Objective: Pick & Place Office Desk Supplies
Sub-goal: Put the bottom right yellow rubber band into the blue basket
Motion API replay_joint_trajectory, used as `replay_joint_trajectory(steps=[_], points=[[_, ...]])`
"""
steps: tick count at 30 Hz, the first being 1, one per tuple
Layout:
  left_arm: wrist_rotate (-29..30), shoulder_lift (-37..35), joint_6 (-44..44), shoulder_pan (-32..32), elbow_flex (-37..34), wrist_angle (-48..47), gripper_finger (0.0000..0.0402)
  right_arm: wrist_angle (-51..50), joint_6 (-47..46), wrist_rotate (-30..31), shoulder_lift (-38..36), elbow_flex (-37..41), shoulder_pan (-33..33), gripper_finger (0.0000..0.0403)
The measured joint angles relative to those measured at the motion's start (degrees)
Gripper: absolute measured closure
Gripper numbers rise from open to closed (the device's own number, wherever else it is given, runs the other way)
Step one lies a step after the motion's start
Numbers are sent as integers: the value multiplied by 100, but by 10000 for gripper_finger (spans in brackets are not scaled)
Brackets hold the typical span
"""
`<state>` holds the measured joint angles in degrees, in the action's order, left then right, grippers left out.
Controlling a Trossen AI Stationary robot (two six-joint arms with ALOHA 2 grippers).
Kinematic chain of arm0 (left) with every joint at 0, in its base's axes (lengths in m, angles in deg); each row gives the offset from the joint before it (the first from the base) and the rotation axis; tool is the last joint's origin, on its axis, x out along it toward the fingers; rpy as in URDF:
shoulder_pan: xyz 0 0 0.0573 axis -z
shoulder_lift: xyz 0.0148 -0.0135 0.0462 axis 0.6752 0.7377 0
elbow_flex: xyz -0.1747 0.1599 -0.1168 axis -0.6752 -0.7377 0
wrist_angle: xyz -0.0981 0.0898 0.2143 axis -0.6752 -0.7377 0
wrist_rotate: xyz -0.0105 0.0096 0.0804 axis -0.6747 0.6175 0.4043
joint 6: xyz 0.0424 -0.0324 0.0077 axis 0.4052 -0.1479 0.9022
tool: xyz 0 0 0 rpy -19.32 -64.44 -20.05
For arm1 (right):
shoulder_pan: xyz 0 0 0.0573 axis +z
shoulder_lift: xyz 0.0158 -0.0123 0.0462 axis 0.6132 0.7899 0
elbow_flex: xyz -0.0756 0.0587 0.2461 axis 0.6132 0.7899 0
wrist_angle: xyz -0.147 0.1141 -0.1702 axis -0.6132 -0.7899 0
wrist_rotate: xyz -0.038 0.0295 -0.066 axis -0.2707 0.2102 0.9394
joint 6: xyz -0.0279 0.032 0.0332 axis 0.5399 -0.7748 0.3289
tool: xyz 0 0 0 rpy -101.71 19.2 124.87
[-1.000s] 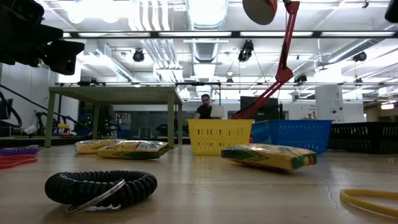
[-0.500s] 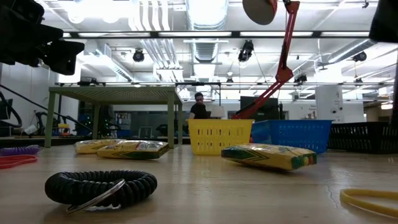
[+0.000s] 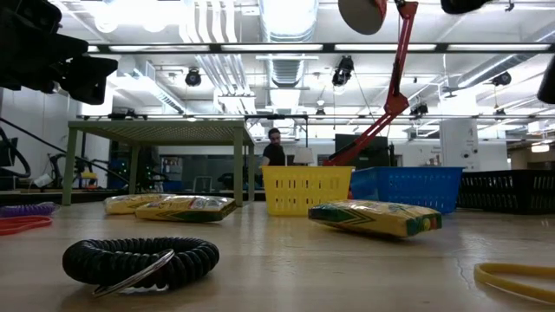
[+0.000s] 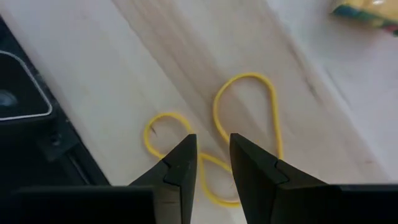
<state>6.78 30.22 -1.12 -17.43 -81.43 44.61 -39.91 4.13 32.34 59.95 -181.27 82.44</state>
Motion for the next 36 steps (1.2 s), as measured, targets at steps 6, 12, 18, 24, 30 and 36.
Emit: replay_joint_trajectory(steps=[6,12,18,24,30,36], points=[[0,0,0,2,1,-2,183,213,0,27,-21,270,0,303],[0,0,0,1,1,-2,183,229,2,42,-26,323,0,311],[0,0,0,0,0,-2,183,244,2,33,-26,332,0,332],[0,0,0,1,2,-1,183,228,4,23,-22,336,-2,376],[0,0,0,2,2,-2,183,268,-122,18,-17,338,-2,394],[0,0,-1,0,1,-1,183,240,-293,95,-17,272,-2,394]])
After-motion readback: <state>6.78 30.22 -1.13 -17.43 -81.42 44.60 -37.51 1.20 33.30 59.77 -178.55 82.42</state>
